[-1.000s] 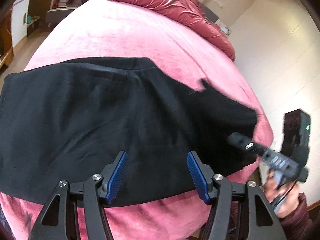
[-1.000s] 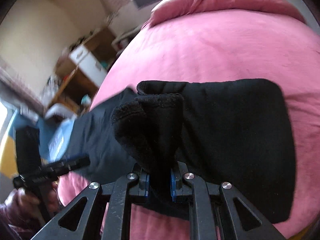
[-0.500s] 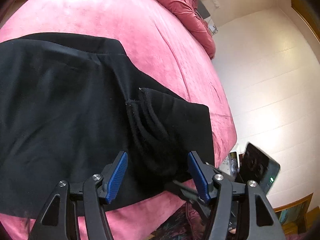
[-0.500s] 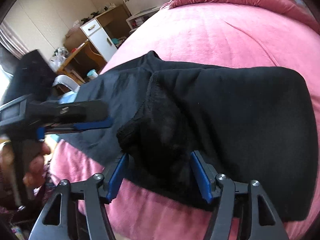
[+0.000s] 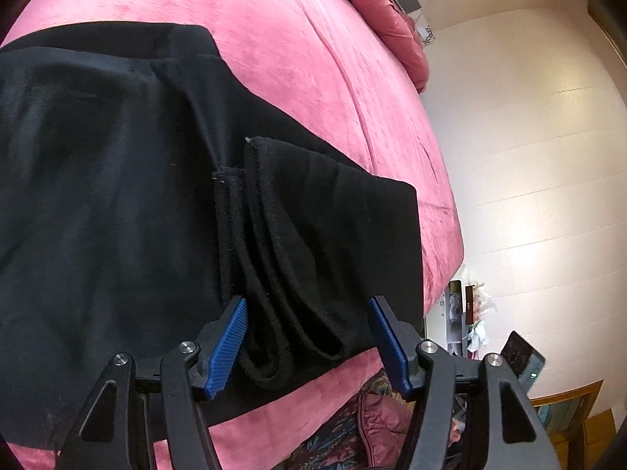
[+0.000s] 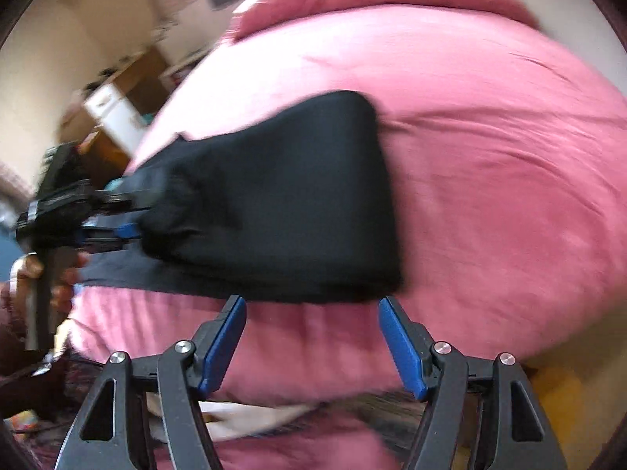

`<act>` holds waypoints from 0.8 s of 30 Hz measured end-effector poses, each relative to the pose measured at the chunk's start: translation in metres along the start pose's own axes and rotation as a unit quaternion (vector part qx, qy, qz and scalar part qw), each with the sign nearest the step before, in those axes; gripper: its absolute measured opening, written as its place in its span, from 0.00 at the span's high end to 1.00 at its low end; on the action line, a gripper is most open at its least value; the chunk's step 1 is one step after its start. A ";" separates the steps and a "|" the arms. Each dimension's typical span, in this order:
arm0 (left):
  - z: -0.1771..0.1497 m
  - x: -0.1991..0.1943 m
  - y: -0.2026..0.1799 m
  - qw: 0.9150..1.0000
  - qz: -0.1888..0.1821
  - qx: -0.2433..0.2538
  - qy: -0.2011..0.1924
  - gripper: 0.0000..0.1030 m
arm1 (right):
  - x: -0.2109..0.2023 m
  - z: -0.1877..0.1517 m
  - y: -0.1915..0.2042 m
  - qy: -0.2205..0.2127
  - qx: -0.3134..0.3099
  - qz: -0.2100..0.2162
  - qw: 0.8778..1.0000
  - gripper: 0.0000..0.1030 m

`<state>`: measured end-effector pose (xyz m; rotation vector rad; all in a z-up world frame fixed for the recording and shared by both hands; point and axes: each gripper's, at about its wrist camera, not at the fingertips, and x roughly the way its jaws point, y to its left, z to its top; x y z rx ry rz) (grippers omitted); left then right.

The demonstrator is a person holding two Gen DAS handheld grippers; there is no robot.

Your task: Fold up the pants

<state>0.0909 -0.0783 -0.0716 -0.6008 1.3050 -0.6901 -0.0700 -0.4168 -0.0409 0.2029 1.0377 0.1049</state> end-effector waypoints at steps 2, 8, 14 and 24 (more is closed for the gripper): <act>0.001 0.003 -0.006 1.000 0.006 0.009 -0.004 0.56 | -0.001 -0.003 -0.021 0.006 0.027 -0.025 0.999 0.31; 0.005 0.000 -0.027 0.999 0.022 0.042 -0.021 0.87 | 0.024 0.000 -0.038 0.025 0.040 -0.056 0.997 0.32; 0.010 -0.033 -0.058 0.993 -0.054 0.071 -0.072 0.88 | 0.041 0.009 -0.026 0.016 0.015 -0.069 0.997 0.43; 0.001 -0.039 -0.033 0.995 0.018 0.071 -0.067 0.89 | 0.052 0.021 -0.020 -0.007 0.001 -0.082 0.997 0.84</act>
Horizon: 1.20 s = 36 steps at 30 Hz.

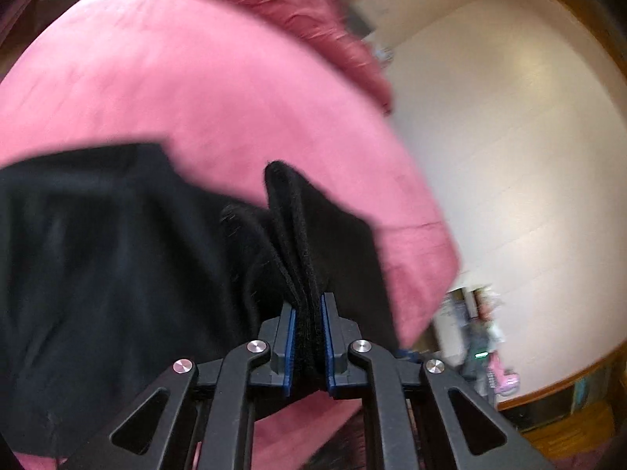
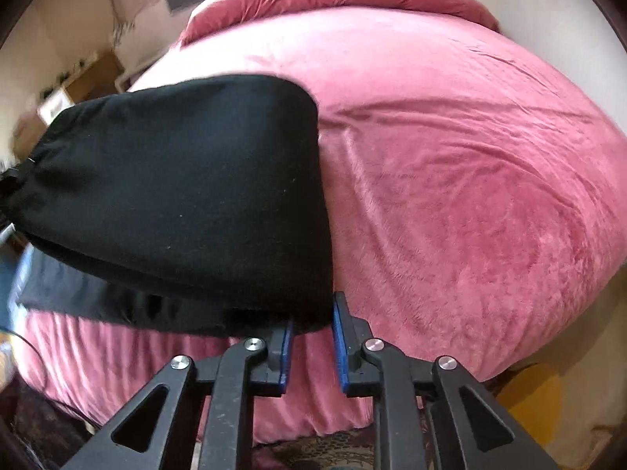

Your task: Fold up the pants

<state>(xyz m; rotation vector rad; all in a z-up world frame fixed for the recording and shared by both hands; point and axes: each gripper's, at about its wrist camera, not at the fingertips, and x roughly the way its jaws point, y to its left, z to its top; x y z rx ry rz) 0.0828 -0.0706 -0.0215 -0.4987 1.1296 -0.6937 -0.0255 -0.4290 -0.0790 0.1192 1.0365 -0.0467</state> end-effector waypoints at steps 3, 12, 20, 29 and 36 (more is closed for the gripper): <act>-0.016 0.017 0.027 0.999 0.035 -0.024 0.029 0.89 | 0.008 -0.002 0.008 0.012 -0.028 -0.012 0.999 0.84; -0.027 0.017 0.042 0.997 0.065 -0.029 0.037 0.72 | 0.012 0.003 0.002 0.052 -0.049 0.011 0.997 0.70; -0.010 -0.018 0.067 0.997 0.026 -0.066 -0.005 0.64 | -0.029 0.035 -0.018 0.010 -0.044 0.029 0.999 0.47; 0.029 -0.003 0.061 0.997 0.028 -0.074 -0.003 0.62 | -0.009 0.107 0.032 -0.045 -0.058 0.073 0.995 0.47; 0.038 0.025 0.053 0.996 0.079 -0.050 -0.003 0.75 | 0.017 0.130 0.054 -0.045 -0.070 0.060 0.995 0.47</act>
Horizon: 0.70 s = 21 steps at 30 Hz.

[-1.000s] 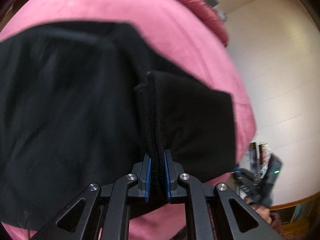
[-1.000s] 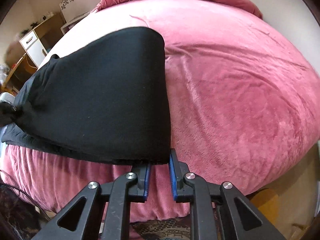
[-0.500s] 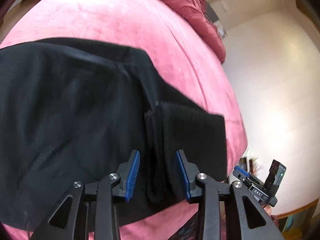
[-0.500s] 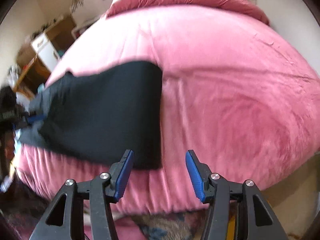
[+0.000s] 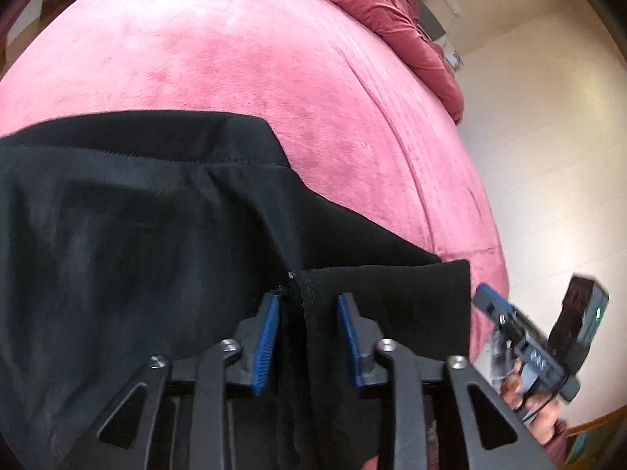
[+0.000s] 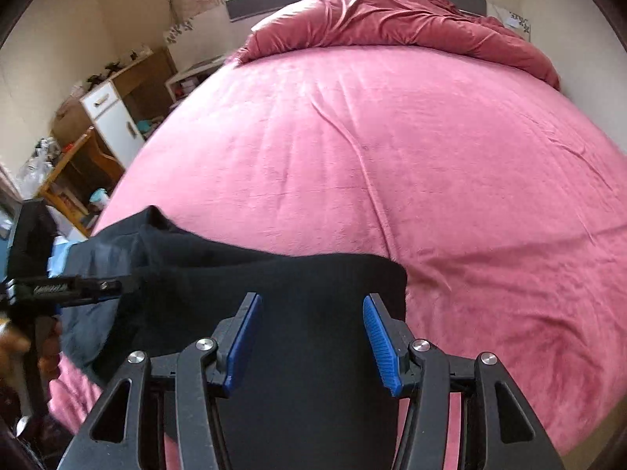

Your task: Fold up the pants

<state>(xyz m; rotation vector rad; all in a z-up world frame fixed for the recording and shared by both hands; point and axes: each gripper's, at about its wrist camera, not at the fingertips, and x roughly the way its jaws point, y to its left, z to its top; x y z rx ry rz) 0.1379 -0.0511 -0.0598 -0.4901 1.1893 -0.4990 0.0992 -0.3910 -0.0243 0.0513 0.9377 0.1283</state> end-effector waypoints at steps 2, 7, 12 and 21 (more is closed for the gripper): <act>-0.005 -0.004 -0.006 0.999 0.000 0.028 -0.015 0.81 | 0.012 0.000 -0.005 0.012 0.008 -0.002 1.000 0.47; -0.024 -0.019 -0.018 0.994 0.037 0.088 -0.053 0.90 | 0.036 -0.026 -0.020 0.049 0.032 -0.016 0.998 0.47; -0.027 0.005 -0.010 0.992 0.083 0.084 -0.032 0.89 | 0.046 -0.039 -0.013 0.029 0.013 -0.038 0.999 0.45; -0.031 -0.030 -0.015 0.989 0.116 0.067 -0.055 0.71 | 0.029 -0.028 -0.011 0.016 0.023 -0.045 0.999 0.43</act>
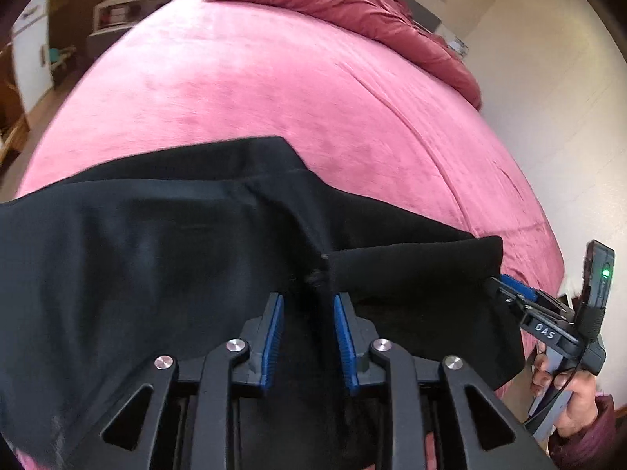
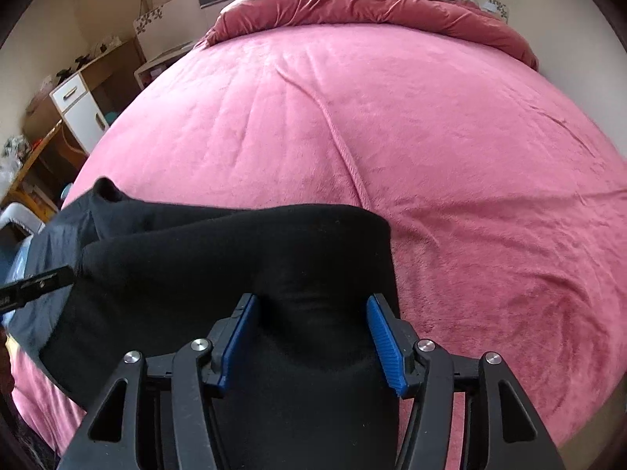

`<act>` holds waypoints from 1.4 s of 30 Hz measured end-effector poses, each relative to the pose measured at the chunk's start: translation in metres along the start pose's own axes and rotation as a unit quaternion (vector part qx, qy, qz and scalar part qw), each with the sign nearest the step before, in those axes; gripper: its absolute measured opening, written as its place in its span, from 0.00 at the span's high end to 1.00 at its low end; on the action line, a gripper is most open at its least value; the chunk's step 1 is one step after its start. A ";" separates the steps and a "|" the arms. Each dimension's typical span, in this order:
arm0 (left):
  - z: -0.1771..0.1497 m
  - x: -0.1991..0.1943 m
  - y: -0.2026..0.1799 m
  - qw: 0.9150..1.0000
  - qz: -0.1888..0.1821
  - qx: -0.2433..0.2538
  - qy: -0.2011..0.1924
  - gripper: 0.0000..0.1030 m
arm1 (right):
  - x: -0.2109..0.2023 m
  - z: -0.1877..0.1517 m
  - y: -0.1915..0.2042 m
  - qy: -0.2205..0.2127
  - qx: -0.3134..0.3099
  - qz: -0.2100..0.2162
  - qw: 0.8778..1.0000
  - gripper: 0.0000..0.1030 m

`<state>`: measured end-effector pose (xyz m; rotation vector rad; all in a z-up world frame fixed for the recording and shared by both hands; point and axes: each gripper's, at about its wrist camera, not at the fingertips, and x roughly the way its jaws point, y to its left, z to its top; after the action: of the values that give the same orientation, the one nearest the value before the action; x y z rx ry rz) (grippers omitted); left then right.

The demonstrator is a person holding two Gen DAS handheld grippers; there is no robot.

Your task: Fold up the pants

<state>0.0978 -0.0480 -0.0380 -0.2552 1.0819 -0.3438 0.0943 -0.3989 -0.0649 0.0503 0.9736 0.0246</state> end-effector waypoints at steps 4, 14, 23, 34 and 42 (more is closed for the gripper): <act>-0.009 -0.024 0.010 0.999 0.036 -0.010 -0.027 0.66 | -0.016 -0.001 0.012 -0.023 -0.005 -0.012 1.000 0.42; -0.041 -0.061 0.020 0.996 0.071 -0.021 -0.056 0.63 | -0.042 -0.018 0.084 -0.029 -0.079 0.063 0.994 0.40; -0.055 -0.068 0.029 0.995 0.074 -0.030 -0.056 0.63 | -0.019 -0.039 0.157 0.013 -0.147 0.113 0.983 0.40; -0.061 -0.076 0.044 0.995 0.065 -0.054 -0.051 0.62 | 0.010 -0.044 0.173 0.037 -0.141 0.115 0.983 0.42; -0.079 -0.094 0.107 0.981 0.005 -0.192 -0.022 0.62 | 0.009 -0.045 0.172 0.029 -0.133 0.119 0.984 0.42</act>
<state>0.0028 0.0847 -0.0360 -0.5983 1.1004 -0.1165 0.0623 -0.2253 -0.0885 -0.0805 1.0107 0.3772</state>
